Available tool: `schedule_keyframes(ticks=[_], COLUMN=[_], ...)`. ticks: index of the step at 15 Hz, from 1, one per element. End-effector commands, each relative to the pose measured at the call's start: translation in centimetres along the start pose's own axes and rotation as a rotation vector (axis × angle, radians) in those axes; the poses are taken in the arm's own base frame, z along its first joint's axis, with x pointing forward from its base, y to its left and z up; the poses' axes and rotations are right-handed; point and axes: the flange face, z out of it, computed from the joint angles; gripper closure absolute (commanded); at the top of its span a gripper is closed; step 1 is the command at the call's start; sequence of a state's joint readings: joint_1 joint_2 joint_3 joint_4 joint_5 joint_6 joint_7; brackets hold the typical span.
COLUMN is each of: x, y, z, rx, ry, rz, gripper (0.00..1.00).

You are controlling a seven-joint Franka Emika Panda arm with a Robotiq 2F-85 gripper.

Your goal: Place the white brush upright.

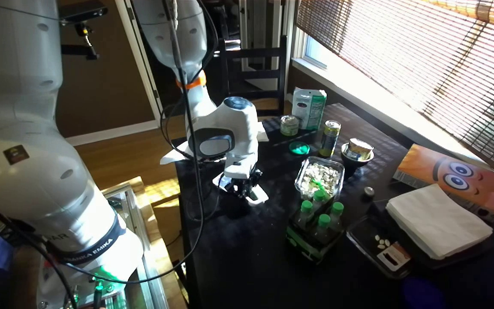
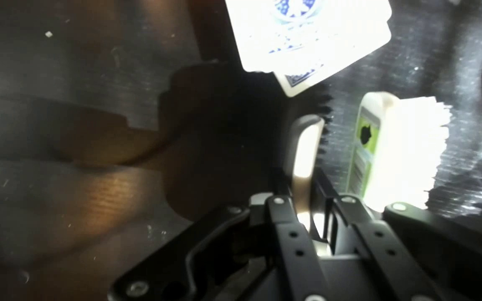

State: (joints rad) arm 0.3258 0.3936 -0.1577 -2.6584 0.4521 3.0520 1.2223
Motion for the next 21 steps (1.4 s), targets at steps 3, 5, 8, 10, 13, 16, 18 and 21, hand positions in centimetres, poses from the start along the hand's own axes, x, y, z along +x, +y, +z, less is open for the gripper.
schedule_keyframes(ticks=[3,5,8,10,13,16,18,21], x=[1.7,0.1,-4.1,-6.6,-9.4,-9.8,-11.2,-9.9], y=[-1.9,-3.1,-4.3,-4.5,-4.6,-4.2,-4.4,-4.6], z=[-3.8,-4.4,-5.1,-5.8,-6.8,-6.7,-6.5,-6.2], rx=[-0.222,-0.309,-0.405,-0.466,-0.543,-0.457,-0.482,-0.478], ry=[0.084,0.155,0.287,0.381,0.514,0.467,0.473,0.458], rz=[-0.222,-0.285,-0.357,-0.397,-0.481,-0.688,-0.632,-0.652], gripper=[0.95,0.95,0.95,0.95,0.95,0.95,0.82,0.82])
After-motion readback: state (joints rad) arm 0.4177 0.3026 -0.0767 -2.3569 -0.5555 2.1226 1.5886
